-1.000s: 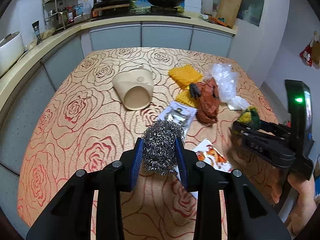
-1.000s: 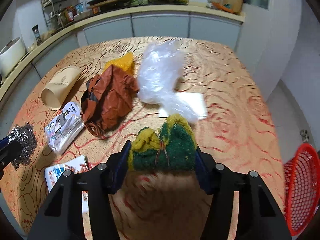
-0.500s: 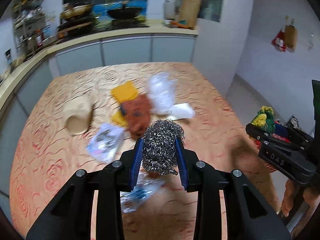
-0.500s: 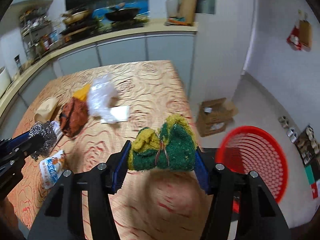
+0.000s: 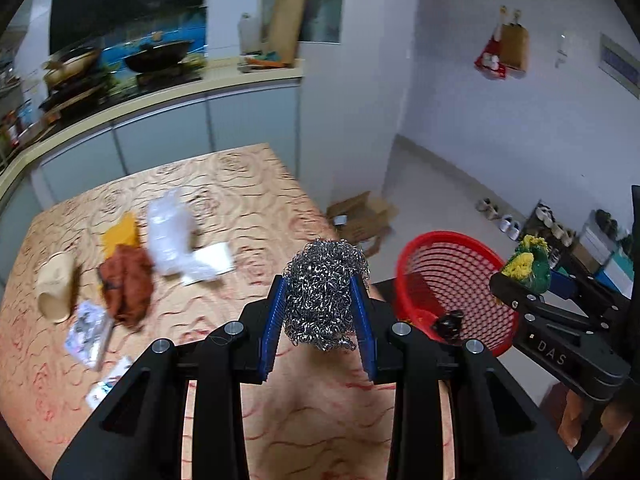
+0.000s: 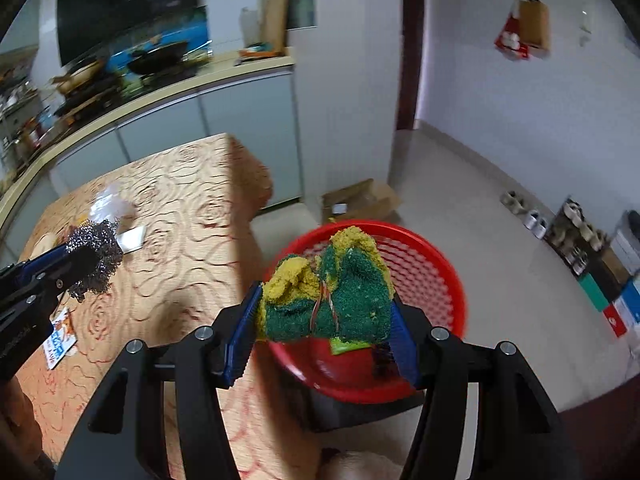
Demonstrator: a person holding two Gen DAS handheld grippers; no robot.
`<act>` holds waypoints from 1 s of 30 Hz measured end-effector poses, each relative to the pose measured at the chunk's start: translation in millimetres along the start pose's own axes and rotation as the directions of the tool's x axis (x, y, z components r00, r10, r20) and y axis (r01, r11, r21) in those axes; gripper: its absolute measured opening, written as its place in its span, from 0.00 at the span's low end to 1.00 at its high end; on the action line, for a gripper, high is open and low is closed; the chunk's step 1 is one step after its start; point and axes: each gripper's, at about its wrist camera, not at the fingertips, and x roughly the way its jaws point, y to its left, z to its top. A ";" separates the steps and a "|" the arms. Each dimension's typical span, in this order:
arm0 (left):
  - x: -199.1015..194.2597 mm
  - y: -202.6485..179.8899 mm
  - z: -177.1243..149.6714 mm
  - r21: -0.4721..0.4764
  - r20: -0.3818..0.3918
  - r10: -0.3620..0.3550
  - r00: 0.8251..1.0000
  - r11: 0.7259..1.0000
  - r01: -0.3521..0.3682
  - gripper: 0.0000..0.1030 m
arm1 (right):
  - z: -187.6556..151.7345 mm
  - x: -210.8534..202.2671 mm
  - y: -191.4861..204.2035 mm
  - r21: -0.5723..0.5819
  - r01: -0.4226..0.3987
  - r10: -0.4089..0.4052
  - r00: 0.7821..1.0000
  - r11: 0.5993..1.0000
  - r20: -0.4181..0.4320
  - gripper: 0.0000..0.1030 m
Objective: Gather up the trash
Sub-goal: 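Carry the steel wool and sponge over the red basket with both tools, then open both tools to drop the steel wool and sponge into the basket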
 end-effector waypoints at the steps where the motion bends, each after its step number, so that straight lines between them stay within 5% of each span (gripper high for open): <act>1: 3.8 -8.0 0.5 0.007 -0.003 -0.009 1.000 1.000 0.009 0.31 | -0.7 -1.2 -7.6 0.009 0.007 -0.007 1.000 1.000 0.002 0.54; 16: 47.4 -78.6 6.0 0.067 -0.041 -0.089 0.995 0.993 0.092 0.31 | -9.9 1.7 -76.5 0.099 0.070 -0.069 0.998 0.993 -0.013 0.54; 30: 106.6 -99.1 2.1 0.077 -0.151 -0.139 0.979 0.985 0.152 0.32 | -9.3 49.6 -79.6 0.086 0.060 -0.052 0.994 0.994 -0.099 0.56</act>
